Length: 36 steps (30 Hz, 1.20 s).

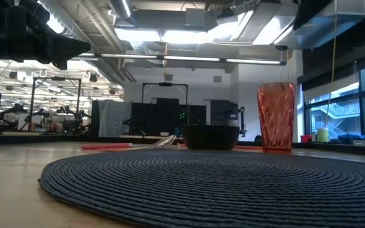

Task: Pick & Place Utensil
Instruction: Put the cup on the mat

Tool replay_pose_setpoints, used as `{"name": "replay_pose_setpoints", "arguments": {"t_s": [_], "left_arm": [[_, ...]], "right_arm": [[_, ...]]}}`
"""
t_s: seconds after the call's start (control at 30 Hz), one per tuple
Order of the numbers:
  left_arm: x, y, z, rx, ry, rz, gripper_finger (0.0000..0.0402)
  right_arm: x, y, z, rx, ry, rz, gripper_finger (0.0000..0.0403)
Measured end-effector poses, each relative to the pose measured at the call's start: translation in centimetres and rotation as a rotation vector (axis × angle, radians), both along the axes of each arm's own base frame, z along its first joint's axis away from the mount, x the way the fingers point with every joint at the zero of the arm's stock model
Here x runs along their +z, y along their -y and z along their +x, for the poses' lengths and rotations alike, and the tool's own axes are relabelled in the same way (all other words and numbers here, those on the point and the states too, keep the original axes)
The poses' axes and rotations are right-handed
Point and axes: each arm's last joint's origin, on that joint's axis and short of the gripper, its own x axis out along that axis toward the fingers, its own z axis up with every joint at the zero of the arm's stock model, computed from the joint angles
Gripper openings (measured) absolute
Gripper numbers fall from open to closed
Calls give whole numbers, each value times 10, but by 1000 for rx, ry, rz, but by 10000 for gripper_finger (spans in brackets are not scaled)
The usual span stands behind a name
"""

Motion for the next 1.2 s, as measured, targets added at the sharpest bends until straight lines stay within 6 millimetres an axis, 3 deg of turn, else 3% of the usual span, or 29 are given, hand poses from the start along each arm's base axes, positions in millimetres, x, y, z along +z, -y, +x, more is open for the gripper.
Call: {"name": "replay_pose_setpoints", "arguments": {"t_s": [0.17,0.33,0.57,1.2], "left_arm": [[0,0,0,0,0,0,7],[0,0,0,0,-2,0,8],[0,0,0,0,-2,0,7],[-1,0,0,1,-6,-1,6]], "right_arm": [[-16,0,13,19,-117,-66,135],[-26,-1,18,90,-122,-100,189],[-43,2,23,136,-158,-26,253],[-81,40,42,145,-197,115,260]]}}
